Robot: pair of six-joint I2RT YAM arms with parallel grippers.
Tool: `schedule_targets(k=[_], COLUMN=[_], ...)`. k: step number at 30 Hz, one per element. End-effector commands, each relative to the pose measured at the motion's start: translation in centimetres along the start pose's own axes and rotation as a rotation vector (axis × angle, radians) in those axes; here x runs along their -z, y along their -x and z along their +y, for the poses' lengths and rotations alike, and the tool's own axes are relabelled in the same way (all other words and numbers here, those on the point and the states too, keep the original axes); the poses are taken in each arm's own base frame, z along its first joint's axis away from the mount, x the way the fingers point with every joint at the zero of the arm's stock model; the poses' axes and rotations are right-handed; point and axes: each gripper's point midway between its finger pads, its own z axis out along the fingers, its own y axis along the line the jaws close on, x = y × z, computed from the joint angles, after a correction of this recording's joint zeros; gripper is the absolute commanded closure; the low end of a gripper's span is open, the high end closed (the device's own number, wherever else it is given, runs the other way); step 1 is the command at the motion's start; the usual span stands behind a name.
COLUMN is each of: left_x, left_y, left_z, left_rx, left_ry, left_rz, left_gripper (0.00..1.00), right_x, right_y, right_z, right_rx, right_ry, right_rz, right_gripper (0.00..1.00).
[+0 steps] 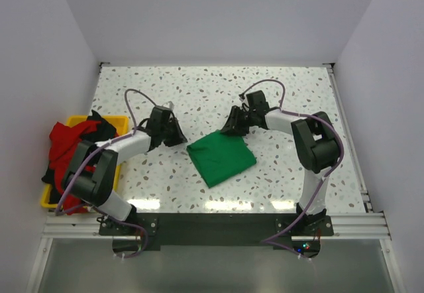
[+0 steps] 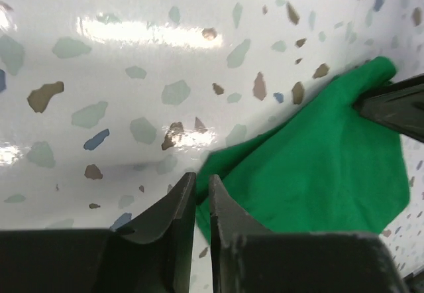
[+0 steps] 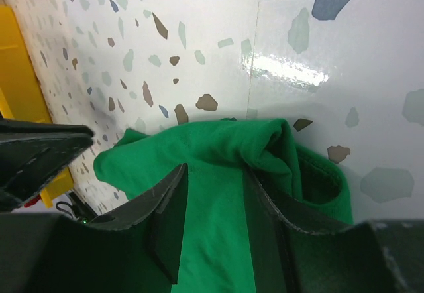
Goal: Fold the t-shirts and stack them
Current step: Fold the tshirt
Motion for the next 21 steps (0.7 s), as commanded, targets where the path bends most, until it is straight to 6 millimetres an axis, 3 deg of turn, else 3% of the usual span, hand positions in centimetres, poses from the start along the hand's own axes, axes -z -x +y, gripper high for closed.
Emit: schedule_targets(k=[1,3,6,7,11,17,21], left_x=[3.7,5.1,5.7,5.7,3.4,-0.2,-1.3], left_y=[5.7,6.7,6.2,5.6,3.4,0.7,-1.5], left_z=[-3.1,-4.6,-7.2,-8.2,-8.8,-4.7,-2.1], left_rx=[-0.043,-0.057,-0.093,-0.107,-0.1,-0.076,-0.064], left_ry=[-0.041,-0.076,-0.127,-0.147,-0.18,-0.074,-0.02], left_rz=[-0.173,-0.205,-0.203,-0.19,-0.134,-0.099,-0.063], left_gripper=[0.81,0.78,0.76,0.76,0.78,0.86,0.92], right_x=[0.7,0.7,0.8,0.7,0.5,0.4,0.5], right_y=[1.1,1.2,1.2,1.2,1.2,1.1,1.0], right_z=[1.4,1.4,1.4,1.5,1.5,1.2,0.3], right_rx=[0.031,0.033,0.032,0.035,0.025,0.023,0.03], right_ry=[0.039,0.038,0.037,0.041,0.044,0.035,0.0], right_rz=[-0.024,-0.026,-0.025,-0.026,-0.024,-0.019,-0.02], right_gripper=[0.57,0.57,0.57,0.57,0.57,0.57,0.57])
